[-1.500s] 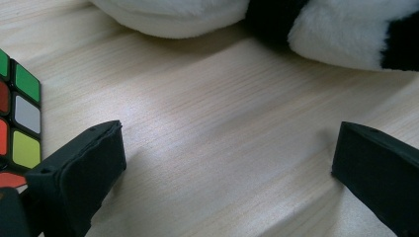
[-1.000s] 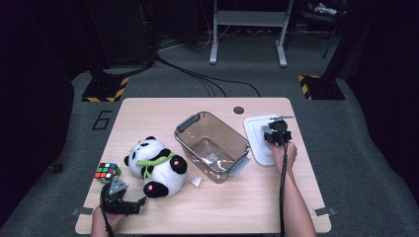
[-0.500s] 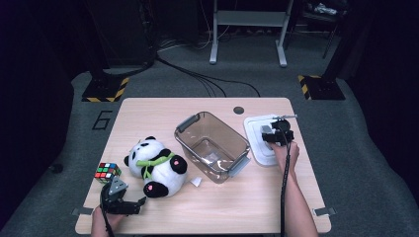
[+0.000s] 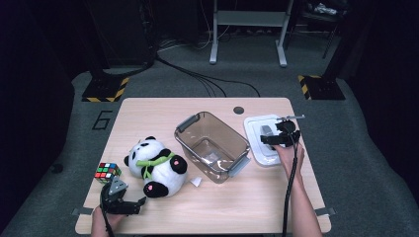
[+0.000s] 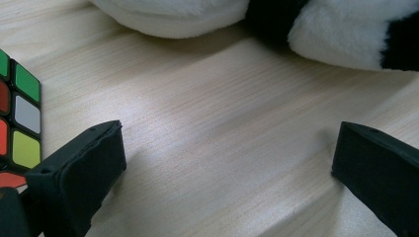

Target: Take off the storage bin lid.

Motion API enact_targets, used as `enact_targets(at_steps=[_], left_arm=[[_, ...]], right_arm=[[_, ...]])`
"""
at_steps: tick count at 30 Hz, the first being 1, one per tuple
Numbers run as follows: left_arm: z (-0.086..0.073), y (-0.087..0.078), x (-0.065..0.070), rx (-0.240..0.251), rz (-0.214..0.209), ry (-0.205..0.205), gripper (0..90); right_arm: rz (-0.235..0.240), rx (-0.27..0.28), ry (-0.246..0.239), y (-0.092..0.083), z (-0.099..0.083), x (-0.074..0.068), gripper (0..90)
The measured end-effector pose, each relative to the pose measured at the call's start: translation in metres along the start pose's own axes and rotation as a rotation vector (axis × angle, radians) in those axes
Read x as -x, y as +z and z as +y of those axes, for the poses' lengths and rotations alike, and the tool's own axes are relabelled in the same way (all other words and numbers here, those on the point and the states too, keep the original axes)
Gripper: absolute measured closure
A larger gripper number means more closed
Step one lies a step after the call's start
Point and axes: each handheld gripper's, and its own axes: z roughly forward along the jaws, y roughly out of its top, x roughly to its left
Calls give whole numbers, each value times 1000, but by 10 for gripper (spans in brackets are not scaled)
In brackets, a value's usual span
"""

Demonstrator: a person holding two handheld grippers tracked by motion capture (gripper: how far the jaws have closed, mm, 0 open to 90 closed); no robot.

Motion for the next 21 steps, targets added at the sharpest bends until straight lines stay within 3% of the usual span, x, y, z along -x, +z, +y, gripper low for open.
enact_targets(at_steps=[5,11,16,21], left_arm=[[0,0,0,0,-2,-3,0],[0,0,0,0,0,0,0],[0,0,0,0,0,1,0],[0,0,0,-1,0,1,0]], right_arm=[[-3,7,-31,-7,-7,-1,0],[-5,18,-34,-15,-20,0,0],[2,36,-68,-24,-36,1,0],[-2,40,-60,-32,-56,-1,0]])
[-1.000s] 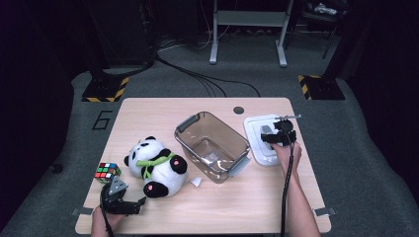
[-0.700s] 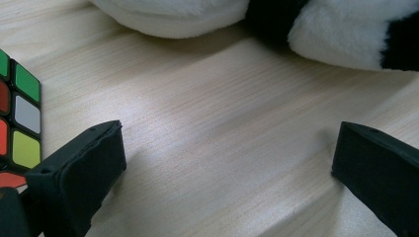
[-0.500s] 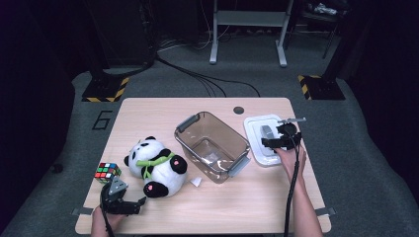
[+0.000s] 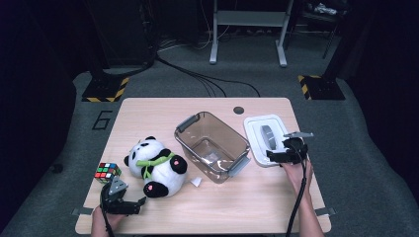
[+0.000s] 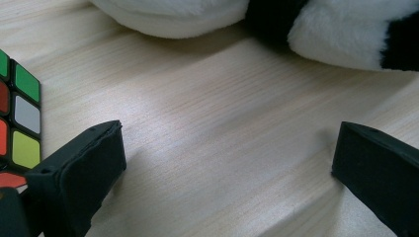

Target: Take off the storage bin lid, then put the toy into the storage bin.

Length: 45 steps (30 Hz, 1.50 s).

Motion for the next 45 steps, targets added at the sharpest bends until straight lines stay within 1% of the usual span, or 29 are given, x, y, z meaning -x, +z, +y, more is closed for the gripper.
enact_targets(at_steps=[1,5,7,8,9,10,11,14,16,17,18,20,22,23,24,26,27,28,29,35,38,39,40,41,42,44,45], left_arm=[[0,0,0,3,1,-1,0],[0,0,0,2,2,0,0],[0,0,0,2,1,0,0],[0,0,0,2,1,0,0],[0,0,0,2,1,0,0],[0,0,0,2,2,0,0],[0,0,0,1,1,0,0],[0,0,0,2,1,0,0],[0,0,1,4,2,-3,1],[0,0,0,3,1,-2,1],[0,1,1,8,2,-8,1],[0,0,1,7,1,-6,1],[0,0,1,7,1,-6,1],[0,0,1,7,1,-6,1],[0,0,1,7,1,-6,1],[0,0,1,8,1,-7,1],[0,0,1,8,1,-6,1],[0,0,1,7,0,-4,1],[0,0,1,7,0,-4,1],[0,0,1,7,-1,-2,0],[0,0,0,-3,-14,9,0],[0,0,1,7,-12,14,0],[0,0,0,8,-14,15,0],[0,-1,0,-5,-22,15,0],[1,0,1,5,-23,13,1],[5,-5,0,5,-35,22,1],[8,-8,1,11,-32,21,1]], right_arm=[[1,-2,-11,-1,-3,0,0],[2,-2,-14,-5,-20,-4,0],[1,-11,-24,-6,-27,-7,0],[-5,-2,-31,-6,-31,-8,0],[-7,-3,-29,-7,-35,-10,0],[0,-4,-30,-7,-40,-12,0],[-3,-4,-34,-8,-43,-14,0],[-24,-11,-44,-8,-52,-18,0],[-48,-15,-53,-9,-59,-23,0],[-59,-19,-65,-9,-61,-25,0],[-63,-22,-72,-9,-64,-26,0],[-66,-36,-71,-8,-68,-29,0],[-61,-32,-71,-8,-72,-28,0],[-62,-37,-58,-7,-73,-28,0],[-64,-30,-61,-7,-75,-27,0],[-67,-36,-52,-7,-78,-25,0],[-81,-40,-53,-7,-79,-25,0],[-85,-31,-57,-7,-80,-24,0],[-81,-33,-47,-7,-81,-24,0],[-59,-21,-27,-6,-83,-21,0],[-54,-15,-36,-7,-85,-21,0],[-54,-12,-40,-7,-85,-20,0],[-55,-10,-33,-7,-85,-21,0],[-57,-7,-31,-7,-85,-21,0],[-55,-6,-32,-7,-86,-21,0],[-55,-6,-31,-7,-86,-21,0],[-55,-4,-29,-7,-86,-21,0]])
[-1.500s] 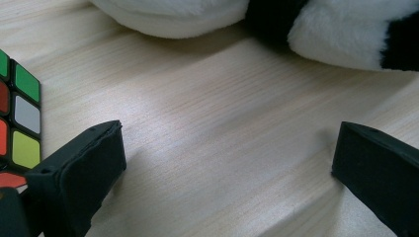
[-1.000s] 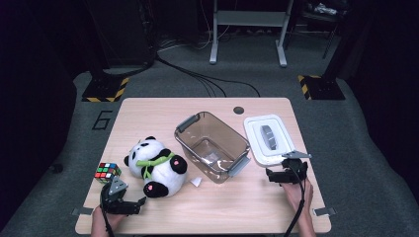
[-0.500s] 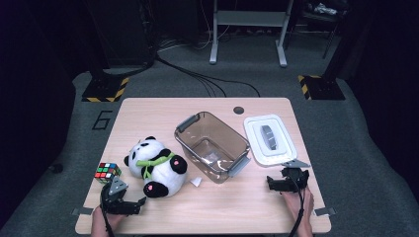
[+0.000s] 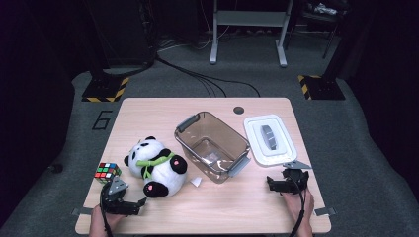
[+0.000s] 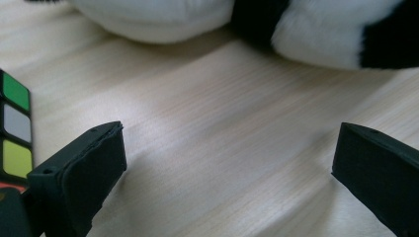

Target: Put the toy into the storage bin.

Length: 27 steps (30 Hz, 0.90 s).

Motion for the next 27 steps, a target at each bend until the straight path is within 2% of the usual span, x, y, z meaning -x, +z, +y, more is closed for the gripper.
enact_targets(at_steps=[1,3,9,13,18,22,23,27], left_arm=[[3,-3,1,17,6,6,1],[9,-11,1,35,-11,11,0],[28,-30,0,64,-41,32,0],[44,-43,-3,101,-38,46,0],[65,-55,-6,116,-37,68,0],[77,-56,-7,122,-62,74,0],[80,-55,-7,126,-59,76,0],[93,-50,-8,129,-91,80,0]], right_arm=[[-1,1,1,0,0,0,0],[-1,1,1,0,0,0,0],[-3,2,2,0,0,0,0],[-9,1,7,0,0,-1,0],[-9,0,2,-1,-1,0,0],[-10,0,2,-1,-1,0,0],[-10,0,2,-1,-1,0,0],[-10,0,2,-1,-1,0,0]])
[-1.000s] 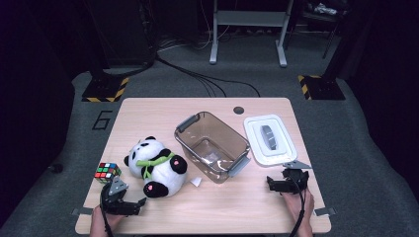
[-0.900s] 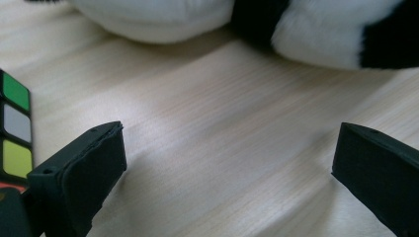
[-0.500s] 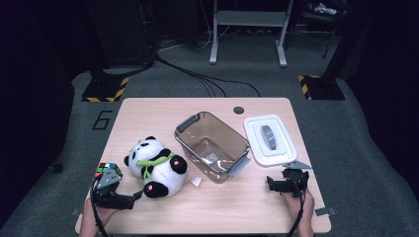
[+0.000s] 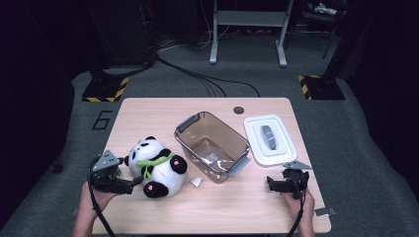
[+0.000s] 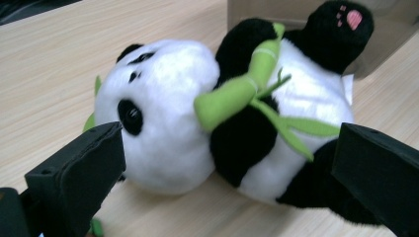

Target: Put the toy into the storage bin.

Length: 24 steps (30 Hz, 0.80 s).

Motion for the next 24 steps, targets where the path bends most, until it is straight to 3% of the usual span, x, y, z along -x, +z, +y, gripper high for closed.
enact_targets(at_steps=[7,11,17,22,24], left_arm=[[23,16,-2,33,-41,22,0],[32,25,-1,22,-74,30,0],[36,38,1,4,-106,38,0],[37,45,5,-14,-109,55,8],[36,47,5,-21,-122,68,93]], right_arm=[[0,0,0,0,0,0,0],[-1,0,1,0,0,0,0],[-15,0,17,0,0,0,0],[-18,-3,23,0,0,0,0],[-17,-2,24,0,0,1,0]])
